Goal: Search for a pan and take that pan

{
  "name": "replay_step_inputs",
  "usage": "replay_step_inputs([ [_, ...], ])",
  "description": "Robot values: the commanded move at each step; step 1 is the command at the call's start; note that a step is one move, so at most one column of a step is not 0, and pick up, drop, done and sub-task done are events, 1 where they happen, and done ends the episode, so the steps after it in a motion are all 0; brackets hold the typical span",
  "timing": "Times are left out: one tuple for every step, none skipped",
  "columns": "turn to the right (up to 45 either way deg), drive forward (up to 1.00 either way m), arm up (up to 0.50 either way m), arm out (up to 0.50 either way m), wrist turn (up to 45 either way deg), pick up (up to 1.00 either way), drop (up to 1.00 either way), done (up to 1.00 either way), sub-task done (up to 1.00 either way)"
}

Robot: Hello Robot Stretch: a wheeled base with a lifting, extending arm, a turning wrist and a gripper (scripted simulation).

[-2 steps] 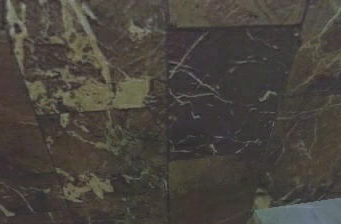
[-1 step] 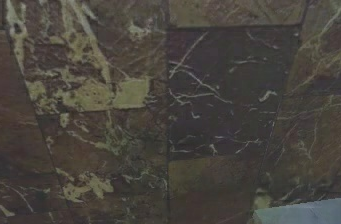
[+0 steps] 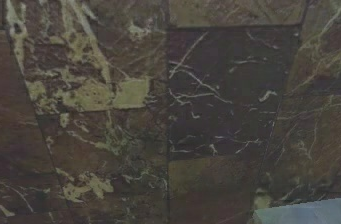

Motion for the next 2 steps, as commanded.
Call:
replay_step_inputs([
  [0.0,0.0,0.0,0.0,45.0,0.0,0.0,0.0,0.0],
  [0.0,0.0,0.0,0.0,45.0,0.0,0.0,0.0,0.0],
])
